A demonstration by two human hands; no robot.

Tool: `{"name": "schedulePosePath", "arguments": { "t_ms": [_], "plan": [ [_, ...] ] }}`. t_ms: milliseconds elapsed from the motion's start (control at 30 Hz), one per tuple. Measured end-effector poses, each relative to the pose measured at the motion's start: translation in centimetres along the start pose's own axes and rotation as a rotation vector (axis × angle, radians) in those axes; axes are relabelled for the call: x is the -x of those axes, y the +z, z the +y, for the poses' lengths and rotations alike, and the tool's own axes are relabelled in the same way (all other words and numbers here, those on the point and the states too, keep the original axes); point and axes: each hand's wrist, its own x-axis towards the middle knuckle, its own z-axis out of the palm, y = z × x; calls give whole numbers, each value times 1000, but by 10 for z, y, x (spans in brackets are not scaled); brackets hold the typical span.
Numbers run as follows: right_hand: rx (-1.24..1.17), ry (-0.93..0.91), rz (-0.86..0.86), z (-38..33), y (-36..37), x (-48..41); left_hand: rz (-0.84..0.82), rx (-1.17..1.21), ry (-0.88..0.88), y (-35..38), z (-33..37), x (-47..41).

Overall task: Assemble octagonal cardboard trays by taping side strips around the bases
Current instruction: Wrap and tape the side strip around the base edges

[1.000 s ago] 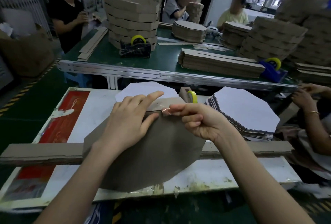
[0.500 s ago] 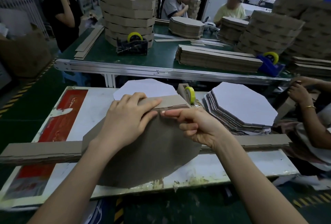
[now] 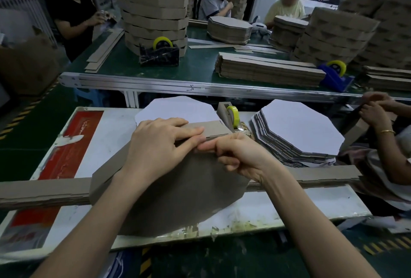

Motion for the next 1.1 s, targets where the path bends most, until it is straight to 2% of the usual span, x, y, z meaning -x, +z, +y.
{"name": "schedulePosePath", "arguments": {
  "t_ms": [133, 233, 300, 367, 467, 500, 567, 667, 767, 833, 900, 967, 1100],
  "plan": [
    [200, -20, -25, -17, -6, 2, 10, -1, 23, 2, 2, -1],
    [417, 63, -193, -22, -10, 4, 13, -1, 3, 2, -3, -4],
    [428, 70, -231, -22, -16, 3, 24, 10, -5, 1, -8, -7],
    [276, 2, -159, -26, -28, -3, 37, 17, 20, 1, -9, -8],
    [-2, -152, 54, -39, -49, -19, 33, -9, 63, 4, -4, -9],
    [5, -218, 124, -42, -54, -26, 27, -18, 71, 4, -3, -9],
    [200, -330, 250, -46, -57, -40, 22, -37, 77, 5, -1, -10],
    [443, -345, 318, -47, -59, -64, -24, -89, 59, 5, -1, -13],
    [379, -266, 407, -39, -71, -96, -98, -210, 57, 4, -6, -13],
    [323, -160, 503, -26, -87, -123, -197, -287, 32, 2, -11, -14],
    [377, -26, 580, -8, -109, -150, -256, -315, 5, 1, -15, -19],
    [488, 87, 625, 11, -135, -172, -254, -294, -25, 1, -14, -24],
    [718, 300, 649, 44, -179, -198, -134, -189, -115, 1, -7, -31]
  ]
}}
